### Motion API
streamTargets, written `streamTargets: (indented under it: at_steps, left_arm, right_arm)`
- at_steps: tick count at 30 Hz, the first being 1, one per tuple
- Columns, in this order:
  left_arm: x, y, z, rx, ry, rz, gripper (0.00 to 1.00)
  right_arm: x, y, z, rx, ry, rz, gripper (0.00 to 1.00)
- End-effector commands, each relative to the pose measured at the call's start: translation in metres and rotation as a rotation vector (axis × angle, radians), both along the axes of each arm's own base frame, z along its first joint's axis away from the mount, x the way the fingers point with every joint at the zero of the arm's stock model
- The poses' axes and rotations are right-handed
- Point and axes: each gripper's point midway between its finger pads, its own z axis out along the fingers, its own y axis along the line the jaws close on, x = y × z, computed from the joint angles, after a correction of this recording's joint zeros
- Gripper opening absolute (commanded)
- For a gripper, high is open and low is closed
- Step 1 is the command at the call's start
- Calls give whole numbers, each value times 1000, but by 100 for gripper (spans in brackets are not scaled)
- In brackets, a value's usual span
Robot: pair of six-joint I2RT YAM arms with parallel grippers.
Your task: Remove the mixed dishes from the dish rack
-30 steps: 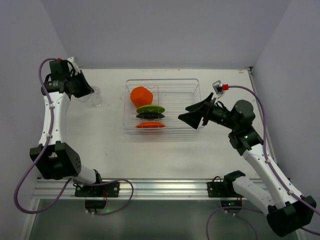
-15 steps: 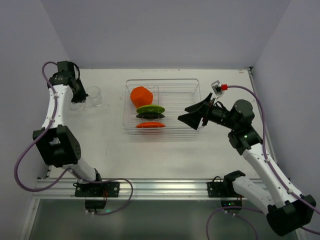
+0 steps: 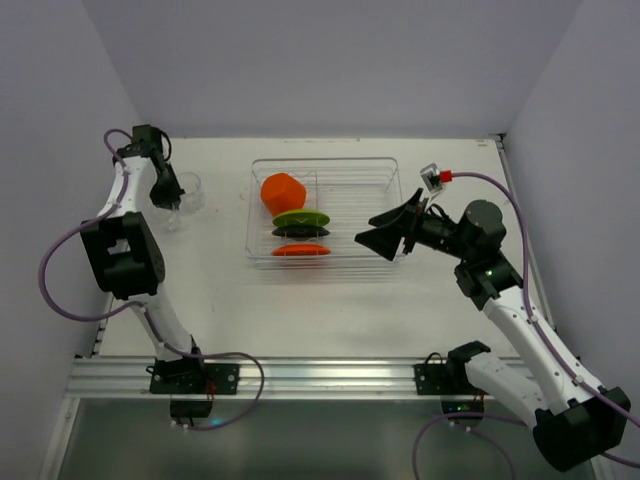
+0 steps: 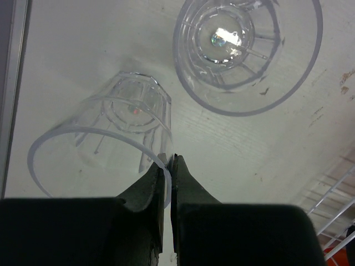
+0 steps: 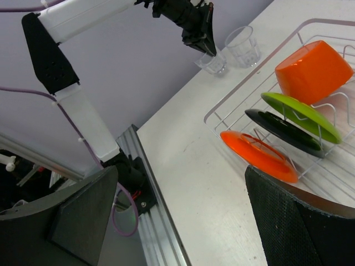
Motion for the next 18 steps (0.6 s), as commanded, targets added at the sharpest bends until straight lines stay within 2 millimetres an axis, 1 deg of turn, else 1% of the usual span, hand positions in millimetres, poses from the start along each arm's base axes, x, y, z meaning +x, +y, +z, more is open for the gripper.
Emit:
streamTargets:
  at_steps: [1, 2, 3, 4, 6, 9, 12, 16, 18]
  left_arm:
    - [33, 13, 16, 29, -87, 40, 0]
    - [34, 14, 14, 30, -77, 42, 0]
    - [39, 16, 10, 33, -70, 43, 0]
    - [38, 17, 7, 39, -49, 49, 0]
    - [43, 19, 3, 40, -39, 51, 0]
    - [47, 20, 1, 37, -40, 54, 0]
    - [49, 21, -2, 39, -24, 54, 0]
    - [46, 25, -6, 60, 7, 59, 0]
    - [46, 25, -5, 60, 7, 59, 7]
  right_arm:
    - [-2, 1, 2, 4, -30, 20, 99]
    - [-1, 1, 2, 4, -28, 23, 99]
    - [-1, 1, 2, 3, -29, 25, 99]
    - [-1, 1, 2, 3, -29, 23, 99]
    - [0, 1, 0, 3, -26, 22, 99]
    - [0, 2, 0, 2, -23, 25, 99]
    - [0, 2, 0, 2, -23, 23, 99]
    - [0, 2, 0, 3, -25, 25, 99]
    - [0, 2, -1, 2, -23, 28, 99]
